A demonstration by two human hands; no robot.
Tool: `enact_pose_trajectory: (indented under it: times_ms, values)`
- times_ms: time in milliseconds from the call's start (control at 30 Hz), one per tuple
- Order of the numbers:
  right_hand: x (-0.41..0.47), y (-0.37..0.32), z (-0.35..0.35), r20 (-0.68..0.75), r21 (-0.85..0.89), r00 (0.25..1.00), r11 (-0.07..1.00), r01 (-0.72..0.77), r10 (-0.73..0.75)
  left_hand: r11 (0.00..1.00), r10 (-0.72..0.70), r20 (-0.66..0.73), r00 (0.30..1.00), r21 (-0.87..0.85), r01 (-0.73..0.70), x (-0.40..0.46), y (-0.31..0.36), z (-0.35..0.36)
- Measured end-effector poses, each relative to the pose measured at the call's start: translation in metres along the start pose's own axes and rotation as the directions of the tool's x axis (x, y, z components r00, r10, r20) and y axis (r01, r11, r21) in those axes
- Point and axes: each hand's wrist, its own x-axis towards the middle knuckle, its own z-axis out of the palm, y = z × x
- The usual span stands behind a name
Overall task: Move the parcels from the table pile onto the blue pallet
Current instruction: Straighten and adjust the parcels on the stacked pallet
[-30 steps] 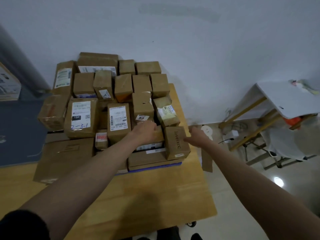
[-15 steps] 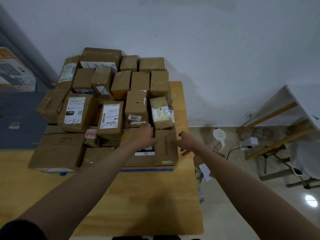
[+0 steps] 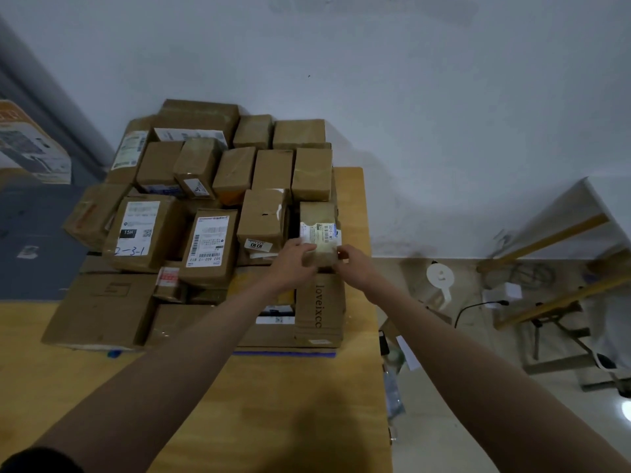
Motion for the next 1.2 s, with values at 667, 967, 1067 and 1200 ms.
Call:
enact_pose_trajectory:
  times_ms: [667,967,1067,1200]
  values:
    - [0.031,0.055,0.017,0.265,0.296,0.890,0.847,-0.442,0.372,0.970,0.048,0.028,0.998,0.238,-0.053,0.027,-0.003,0.003]
    - [0.039,0.049,0.021,0.218,0.255,0.898,0.866,-0.430,0.382,0.976,0.081,-0.009,0.997,0.201,-0.077,0.030,-0.005,0.002]
    - [0.041,0.044,0.026,0.208,0.253,0.899,0.866,-0.431,0.386,0.973,0.085,-0.022,0.996,0.216,-0.079,0.029,-0.006,-0.001]
    - [0.043,0.042,0.029,0.212,0.257,0.887,0.852,-0.456,0.411,0.965,0.095,-0.028,0.995,0.247,-0.085,0.030,-0.005,-0.005]
